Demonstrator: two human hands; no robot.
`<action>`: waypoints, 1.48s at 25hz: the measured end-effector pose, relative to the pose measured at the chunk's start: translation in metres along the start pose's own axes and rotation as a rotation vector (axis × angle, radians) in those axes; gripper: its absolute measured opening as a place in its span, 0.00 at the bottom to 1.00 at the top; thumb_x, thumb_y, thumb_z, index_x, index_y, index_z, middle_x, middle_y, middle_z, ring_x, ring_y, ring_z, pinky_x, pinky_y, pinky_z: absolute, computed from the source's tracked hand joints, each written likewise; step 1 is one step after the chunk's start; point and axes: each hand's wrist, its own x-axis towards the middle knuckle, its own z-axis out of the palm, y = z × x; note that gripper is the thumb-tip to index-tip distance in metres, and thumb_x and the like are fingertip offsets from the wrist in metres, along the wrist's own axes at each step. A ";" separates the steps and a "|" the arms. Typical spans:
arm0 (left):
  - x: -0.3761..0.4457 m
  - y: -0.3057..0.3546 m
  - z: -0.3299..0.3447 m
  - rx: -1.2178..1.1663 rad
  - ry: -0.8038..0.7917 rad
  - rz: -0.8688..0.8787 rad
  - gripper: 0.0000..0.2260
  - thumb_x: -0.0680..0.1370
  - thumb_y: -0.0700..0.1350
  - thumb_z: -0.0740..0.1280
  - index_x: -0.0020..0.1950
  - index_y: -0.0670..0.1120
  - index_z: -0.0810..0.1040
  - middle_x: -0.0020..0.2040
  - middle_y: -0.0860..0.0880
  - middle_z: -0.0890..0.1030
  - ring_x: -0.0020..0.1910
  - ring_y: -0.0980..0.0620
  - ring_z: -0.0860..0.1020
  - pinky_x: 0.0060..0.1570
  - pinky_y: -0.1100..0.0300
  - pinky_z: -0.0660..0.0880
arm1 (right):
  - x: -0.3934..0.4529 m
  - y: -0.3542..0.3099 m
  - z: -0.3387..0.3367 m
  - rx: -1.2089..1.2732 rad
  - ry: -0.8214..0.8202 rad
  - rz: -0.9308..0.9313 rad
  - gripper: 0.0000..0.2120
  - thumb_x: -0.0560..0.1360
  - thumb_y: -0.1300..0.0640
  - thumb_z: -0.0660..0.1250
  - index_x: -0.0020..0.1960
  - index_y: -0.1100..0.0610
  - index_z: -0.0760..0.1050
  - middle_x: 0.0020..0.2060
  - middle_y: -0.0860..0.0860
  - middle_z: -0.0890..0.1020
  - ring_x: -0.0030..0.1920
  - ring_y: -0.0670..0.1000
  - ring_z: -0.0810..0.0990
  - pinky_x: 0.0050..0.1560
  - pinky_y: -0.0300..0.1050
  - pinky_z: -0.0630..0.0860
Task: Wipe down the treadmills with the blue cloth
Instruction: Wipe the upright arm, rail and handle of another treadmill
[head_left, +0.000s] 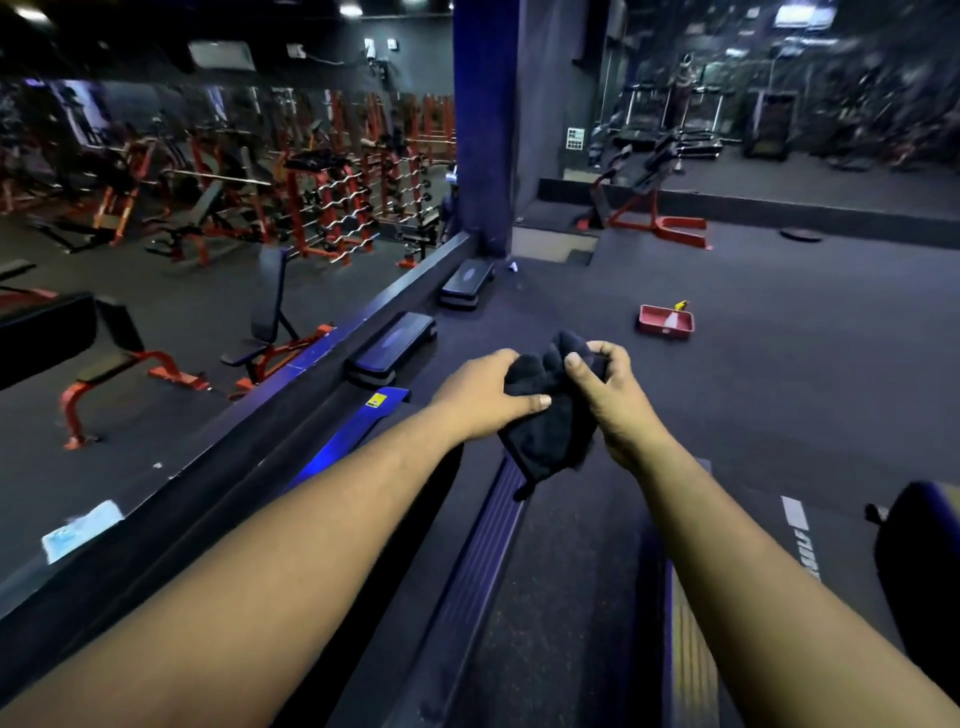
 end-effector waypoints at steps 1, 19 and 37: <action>0.018 0.002 0.006 -0.026 -0.004 0.011 0.22 0.71 0.62 0.73 0.60 0.54 0.74 0.58 0.52 0.81 0.55 0.50 0.80 0.55 0.50 0.77 | 0.014 0.004 -0.016 -0.047 0.016 0.003 0.34 0.66 0.36 0.76 0.64 0.50 0.69 0.59 0.49 0.78 0.57 0.46 0.80 0.54 0.43 0.79; 0.341 0.019 0.152 0.047 -0.273 0.038 0.39 0.70 0.61 0.75 0.76 0.50 0.65 0.70 0.51 0.72 0.68 0.52 0.71 0.64 0.57 0.69 | 0.279 0.089 -0.209 -0.538 -0.110 -0.158 0.12 0.68 0.57 0.77 0.49 0.51 0.79 0.43 0.45 0.84 0.45 0.43 0.82 0.50 0.45 0.77; 0.559 -0.104 0.164 -0.742 0.271 -0.340 0.21 0.74 0.64 0.68 0.55 0.50 0.74 0.52 0.48 0.83 0.52 0.52 0.81 0.58 0.51 0.76 | 0.575 0.152 -0.189 -0.102 -0.292 0.215 0.09 0.73 0.67 0.73 0.52 0.63 0.77 0.44 0.57 0.85 0.45 0.53 0.83 0.50 0.50 0.79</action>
